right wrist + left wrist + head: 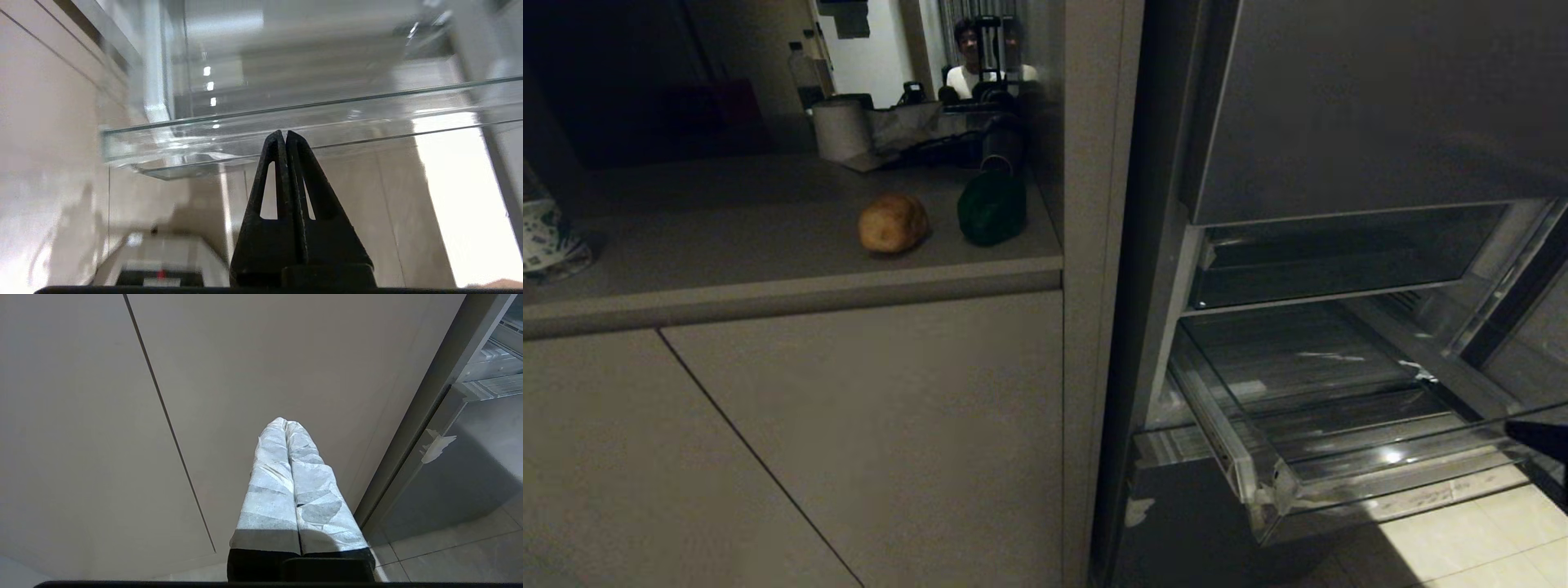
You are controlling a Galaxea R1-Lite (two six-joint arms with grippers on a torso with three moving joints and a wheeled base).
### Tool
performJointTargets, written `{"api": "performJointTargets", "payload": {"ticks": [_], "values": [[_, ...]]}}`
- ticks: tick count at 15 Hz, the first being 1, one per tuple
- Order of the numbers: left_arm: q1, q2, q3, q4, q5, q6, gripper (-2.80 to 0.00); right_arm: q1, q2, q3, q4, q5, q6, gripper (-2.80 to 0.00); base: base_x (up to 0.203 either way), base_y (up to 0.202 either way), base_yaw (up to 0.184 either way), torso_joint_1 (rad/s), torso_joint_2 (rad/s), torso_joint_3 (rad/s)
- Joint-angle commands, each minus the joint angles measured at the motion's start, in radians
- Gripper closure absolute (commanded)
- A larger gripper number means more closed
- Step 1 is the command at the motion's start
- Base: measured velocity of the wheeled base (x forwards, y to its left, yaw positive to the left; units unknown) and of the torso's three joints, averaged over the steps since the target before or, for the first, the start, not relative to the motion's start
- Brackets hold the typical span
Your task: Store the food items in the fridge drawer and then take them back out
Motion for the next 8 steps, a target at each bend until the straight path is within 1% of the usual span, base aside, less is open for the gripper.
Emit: {"api": "performJointTargets", "payload": {"ticks": [1,6,8], "values": [[0.000,0.002,0.000,0.000,0.000,-0.001,0.00,-0.002,-0.258,0.069,0.000,0.000,0.000,0.00,0.000,0.000,0.000,0.000,0.00,0.000],[0.000,0.002,0.000,-0.002,0.000,0.002,0.00,-0.003,-0.682,0.234,0.004,-0.001,-0.001,0.00,0.000,0.000,0.000,0.000,0.00,0.000],[0.000,0.002,0.000,-0.002,-0.001,0.002,0.00,0.002,-0.806,0.315,0.006,0.001,-0.009,0.00,0.000,0.000,0.000,0.000,0.00,0.000]]}}
